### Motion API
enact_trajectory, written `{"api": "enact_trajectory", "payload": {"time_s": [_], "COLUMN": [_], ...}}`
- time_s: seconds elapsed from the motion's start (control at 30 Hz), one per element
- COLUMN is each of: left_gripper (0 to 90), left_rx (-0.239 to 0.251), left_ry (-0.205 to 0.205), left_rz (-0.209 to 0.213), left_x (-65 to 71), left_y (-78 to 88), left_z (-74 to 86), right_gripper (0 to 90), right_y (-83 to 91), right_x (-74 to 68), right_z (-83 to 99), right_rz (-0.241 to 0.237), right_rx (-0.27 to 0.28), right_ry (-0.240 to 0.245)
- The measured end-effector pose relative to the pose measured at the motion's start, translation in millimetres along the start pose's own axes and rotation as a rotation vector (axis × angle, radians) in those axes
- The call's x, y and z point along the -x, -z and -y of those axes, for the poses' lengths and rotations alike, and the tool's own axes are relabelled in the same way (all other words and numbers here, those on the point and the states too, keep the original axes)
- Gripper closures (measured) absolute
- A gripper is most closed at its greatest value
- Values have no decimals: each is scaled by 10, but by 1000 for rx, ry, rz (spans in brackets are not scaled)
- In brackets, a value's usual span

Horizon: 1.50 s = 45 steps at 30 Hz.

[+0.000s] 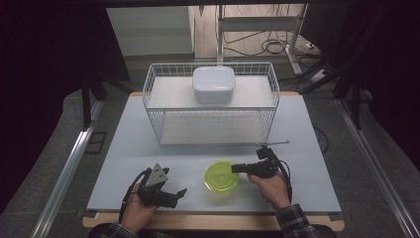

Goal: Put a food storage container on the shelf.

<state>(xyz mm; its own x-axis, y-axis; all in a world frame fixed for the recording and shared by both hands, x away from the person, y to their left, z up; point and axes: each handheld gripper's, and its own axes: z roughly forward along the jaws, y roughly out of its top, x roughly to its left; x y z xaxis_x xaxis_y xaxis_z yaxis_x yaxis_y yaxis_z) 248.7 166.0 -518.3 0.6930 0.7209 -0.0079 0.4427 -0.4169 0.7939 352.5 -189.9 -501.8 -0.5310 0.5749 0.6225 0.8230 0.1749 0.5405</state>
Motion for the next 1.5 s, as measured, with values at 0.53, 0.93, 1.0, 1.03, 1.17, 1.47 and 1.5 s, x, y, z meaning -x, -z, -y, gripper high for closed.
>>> {"api": "enact_trajectory", "payload": {"time_s": [0.53,0.93,1.0,1.03,1.17,1.47,1.5], "left_gripper": [62,61,61,61,60,45,39], "left_rx": [-2,7,9,10,13,31,32], "left_ry": [-4,8,10,10,9,21,22], "left_rz": [-1,-6,-8,-9,-11,-6,-6], "left_x": [3,-17,-19,-20,-22,-42,-42], "left_y": [-3,6,9,10,16,36,36], "left_z": [-2,-1,0,0,-1,-1,-1], "right_gripper": [818,822,822,822,821,821,821], "right_y": [-2,174,208,227,326,580,604], "right_x": [-25,-83,-116,-133,-228,-499,-531], "right_z": [-49,-128,-160,-179,-283,-611,-650], "right_rz": [-34,-70,-82,-88,-124,-150,-150], "right_rx": [-18,61,80,89,128,207,212], "right_ry": [-26,-31,-30,-26,-18,31,37]}}
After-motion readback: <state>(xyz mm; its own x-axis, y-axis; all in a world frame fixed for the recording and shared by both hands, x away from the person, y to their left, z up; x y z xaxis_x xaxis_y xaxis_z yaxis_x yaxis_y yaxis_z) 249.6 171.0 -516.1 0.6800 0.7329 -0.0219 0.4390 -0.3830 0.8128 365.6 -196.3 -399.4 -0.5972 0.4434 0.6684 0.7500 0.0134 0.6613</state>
